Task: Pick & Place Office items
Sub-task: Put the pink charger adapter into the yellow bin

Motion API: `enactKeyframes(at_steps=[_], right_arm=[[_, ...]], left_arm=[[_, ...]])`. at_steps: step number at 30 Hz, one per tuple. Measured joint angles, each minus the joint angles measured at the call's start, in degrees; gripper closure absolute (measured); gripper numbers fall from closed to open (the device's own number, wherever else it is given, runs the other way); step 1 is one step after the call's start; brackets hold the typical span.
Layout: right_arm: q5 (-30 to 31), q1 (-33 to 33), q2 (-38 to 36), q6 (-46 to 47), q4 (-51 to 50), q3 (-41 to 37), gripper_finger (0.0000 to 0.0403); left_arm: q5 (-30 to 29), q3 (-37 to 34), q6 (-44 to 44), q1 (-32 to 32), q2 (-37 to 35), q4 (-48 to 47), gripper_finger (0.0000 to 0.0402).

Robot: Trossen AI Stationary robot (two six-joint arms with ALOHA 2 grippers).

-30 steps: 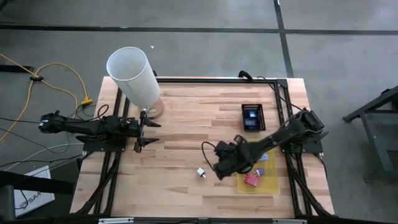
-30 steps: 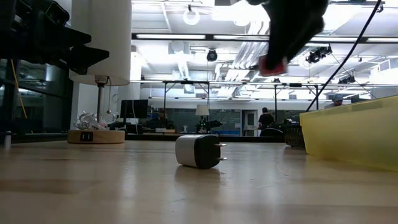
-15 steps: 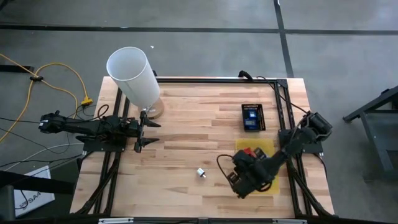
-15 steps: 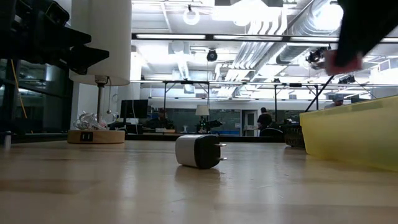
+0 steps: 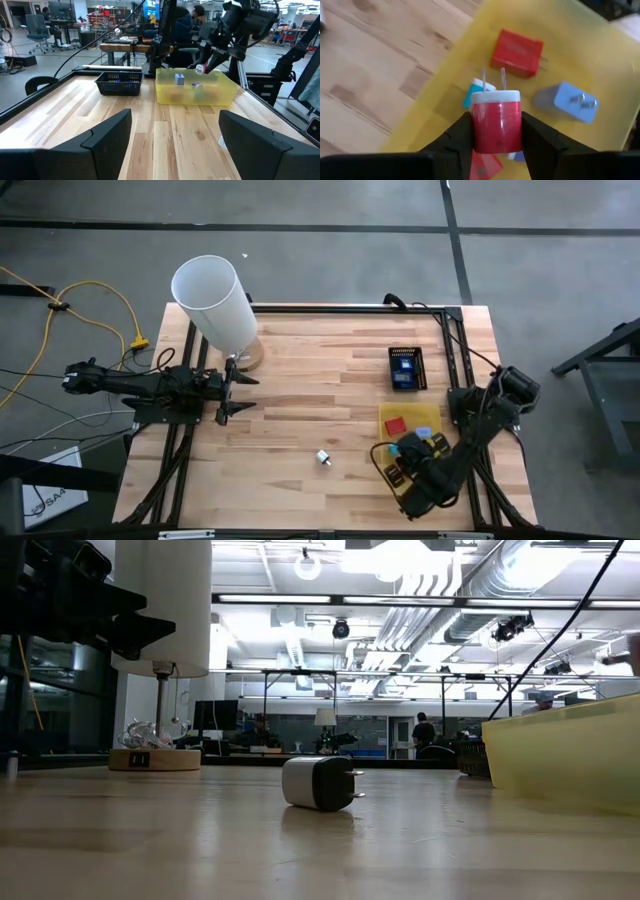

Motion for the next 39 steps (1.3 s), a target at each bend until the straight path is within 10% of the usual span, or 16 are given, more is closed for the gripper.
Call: enactKeyframes(at_steps=[39], right_arm=[[0.5, 0.7, 0.1, 5.7, 15.4, -16.3, 0.0245]], left_arm=[[0.0, 0.0, 0.0, 0.0, 0.0, 0.0, 0.0109]])
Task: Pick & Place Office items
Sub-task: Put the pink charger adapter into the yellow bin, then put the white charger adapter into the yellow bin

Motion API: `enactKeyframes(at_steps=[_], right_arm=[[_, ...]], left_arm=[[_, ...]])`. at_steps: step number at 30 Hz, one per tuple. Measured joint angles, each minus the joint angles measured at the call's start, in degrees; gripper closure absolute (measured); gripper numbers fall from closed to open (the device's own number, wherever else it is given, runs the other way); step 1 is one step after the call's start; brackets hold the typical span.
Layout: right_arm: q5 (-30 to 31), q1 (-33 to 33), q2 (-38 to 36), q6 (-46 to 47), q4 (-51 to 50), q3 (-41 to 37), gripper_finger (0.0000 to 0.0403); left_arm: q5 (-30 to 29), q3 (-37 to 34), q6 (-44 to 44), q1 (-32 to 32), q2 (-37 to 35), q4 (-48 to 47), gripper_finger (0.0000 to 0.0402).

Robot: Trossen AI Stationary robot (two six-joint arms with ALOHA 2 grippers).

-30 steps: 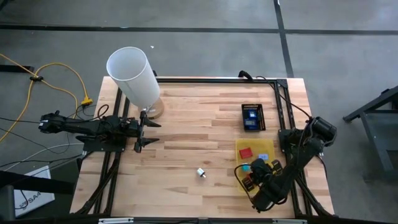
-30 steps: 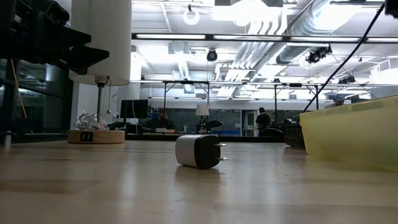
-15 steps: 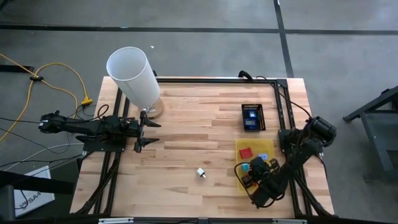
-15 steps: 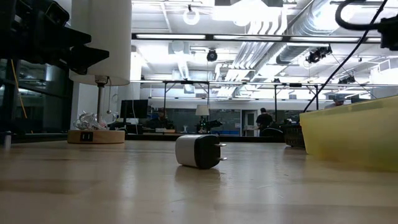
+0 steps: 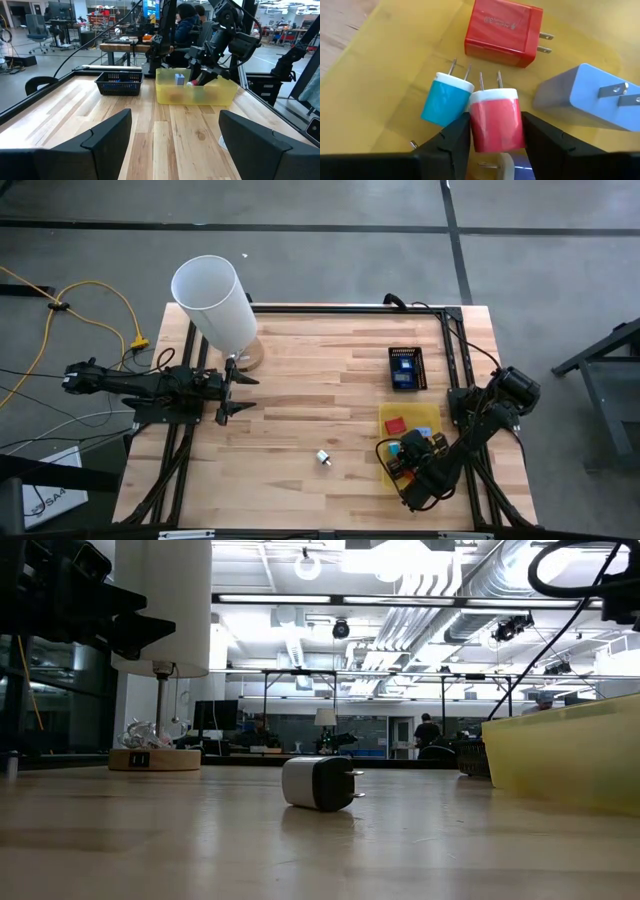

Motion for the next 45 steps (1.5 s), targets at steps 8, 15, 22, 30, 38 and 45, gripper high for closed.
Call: enactKeyframes(at_steps=[8, 15, 22, 30, 38, 45], right_arm=[[-0.2, 0.0, 0.0, 0.0, 0.0, 0.0, 0.0243], [-0.2, 0.0, 0.0, 0.0, -0.3, 0.0, 0.0243], [2.0, 0.0, -4.1, -1.0, -1.6, 0.0, 0.0243], [7.3, -0.1, -9.7, -7.1, -1.6, 0.1, 0.0243], [15.8, -0.5, -11.4, -16.6, -1.1, 0.1, 0.0243], [21.5, -2.8, -11.5, -27.6, 6.0, 0.0, 0.0243]], left_arm=[[0.0, 0.0, 0.0, 0.0, 0.0, 0.0, 0.0109], [0.0, 0.0, 0.0, 0.0, 0.0, 0.0, 0.0109], [0.0, 0.0, 0.0, 0.0, 0.0, 0.0, 0.0109], [0.0, 0.0, 0.0, 0.0, 0.0, 0.0, 0.0109], [0.0, 0.0, 0.0, 0.0, 0.0, 0.0, 0.0109], [0.0, 0.0, 0.0, 0.0, 0.0, 0.0, 0.0109]])
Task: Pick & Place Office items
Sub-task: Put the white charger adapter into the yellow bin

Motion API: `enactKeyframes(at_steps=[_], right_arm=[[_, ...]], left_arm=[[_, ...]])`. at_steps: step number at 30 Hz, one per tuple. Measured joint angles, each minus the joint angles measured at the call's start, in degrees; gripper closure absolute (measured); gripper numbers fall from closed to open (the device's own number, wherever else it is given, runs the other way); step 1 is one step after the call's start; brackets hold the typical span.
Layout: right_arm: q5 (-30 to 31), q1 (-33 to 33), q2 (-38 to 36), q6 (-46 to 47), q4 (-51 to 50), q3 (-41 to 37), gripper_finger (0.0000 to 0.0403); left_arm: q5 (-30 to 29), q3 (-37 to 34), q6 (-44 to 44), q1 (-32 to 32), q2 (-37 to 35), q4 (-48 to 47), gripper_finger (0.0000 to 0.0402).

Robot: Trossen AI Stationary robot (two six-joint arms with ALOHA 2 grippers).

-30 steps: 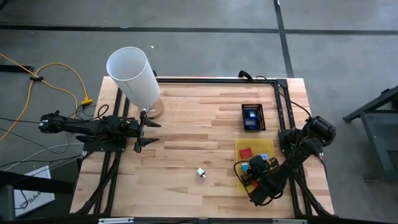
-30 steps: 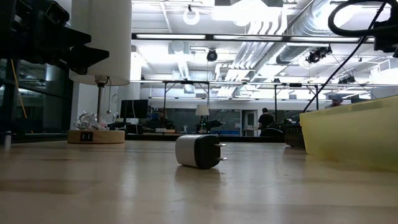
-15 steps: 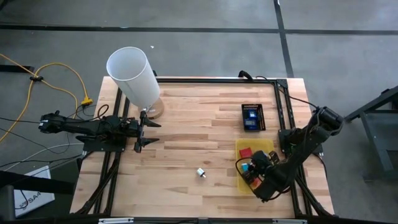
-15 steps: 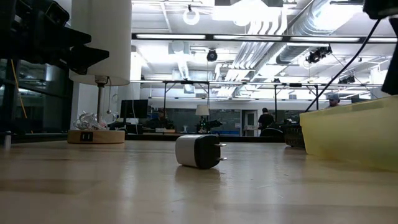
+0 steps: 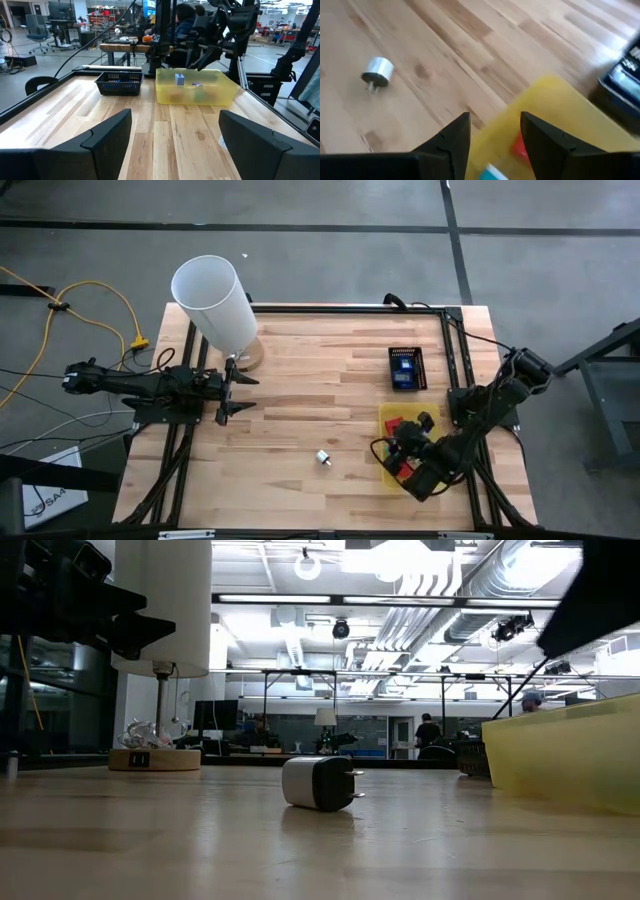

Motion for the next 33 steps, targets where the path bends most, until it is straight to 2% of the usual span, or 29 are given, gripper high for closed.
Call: enactKeyframes(at_steps=[8, 15, 20, 26, 33], right_arm=[[-0.5, -6.5, 0.0, -23.9, 19.4, 0.0, 0.0243], [-7.4, -12.8, 0.0, -41.8, 37.5, 0.0, 0.0243], [-11.4, -16.7, 0.0, -52.0, 45.9, 0.0, 0.0243], [-14.8, -19.3, 0.0, -60.5, 50.9, 0.0, 0.0243], [-16.7, -20.5, 0.0, -62.0, 52.1, 0.0, 0.0243]], left_arm=[[0.0, 0.0, 0.0, 0.0, 0.0, 0.0, 0.0109], [0.0, 0.0, 0.0, 0.0, 0.0, 0.0, 0.0109], [0.0, 0.0, 0.0, 0.0, 0.0, 0.0, 0.0109], [0.0, 0.0, 0.0, 0.0, 0.0, 0.0, 0.0109], [0.0, 0.0, 0.0, 0.0, 0.0, 0.0, 0.0109]])
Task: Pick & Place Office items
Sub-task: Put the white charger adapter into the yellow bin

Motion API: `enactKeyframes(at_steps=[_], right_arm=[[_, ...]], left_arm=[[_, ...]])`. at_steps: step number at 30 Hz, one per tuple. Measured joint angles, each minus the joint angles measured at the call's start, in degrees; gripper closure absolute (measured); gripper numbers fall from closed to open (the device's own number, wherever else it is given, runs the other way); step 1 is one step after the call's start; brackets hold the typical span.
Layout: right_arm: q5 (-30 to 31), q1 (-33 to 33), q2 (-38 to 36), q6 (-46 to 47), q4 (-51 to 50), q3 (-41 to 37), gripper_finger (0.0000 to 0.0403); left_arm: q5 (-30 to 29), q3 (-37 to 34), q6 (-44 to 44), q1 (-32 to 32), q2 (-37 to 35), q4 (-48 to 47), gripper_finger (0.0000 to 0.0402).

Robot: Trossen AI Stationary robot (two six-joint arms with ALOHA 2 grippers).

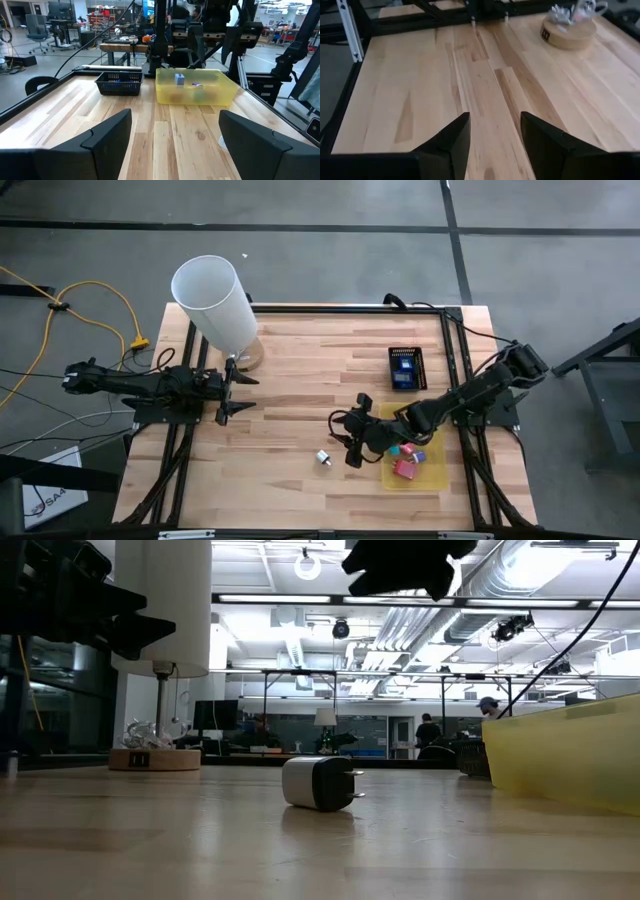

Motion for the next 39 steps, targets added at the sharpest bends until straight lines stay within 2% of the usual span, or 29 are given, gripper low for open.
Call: enactKeyframes(at_steps=[6, 26, 33, 39], right_arm=[[0.5, -0.1, 1.9, -4.9, -0.1, 5.5, 0.0243], [0.2, -0.3, 17.8, -4.5, -7.8, 27.4, 0.0243], [0.3, -0.3, 22.4, -4.5, -8.7, 32.5, 0.0243], [0.3, -0.8, 24.0, -3.4, -9.6, 32.9, 0.0243]], left_arm=[[0.0, 0.0, 0.0, 0.0, 0.0, 0.0, 0.0109], [0.0, 0.0, 0.0, 0.0, 0.0, 0.0, 0.0109], [0.0, 0.0, 0.0, 0.0, 0.0, 0.0, 0.0109], [0.0, 0.0, 0.0, 0.0, 0.0, 0.0, 0.0109]])
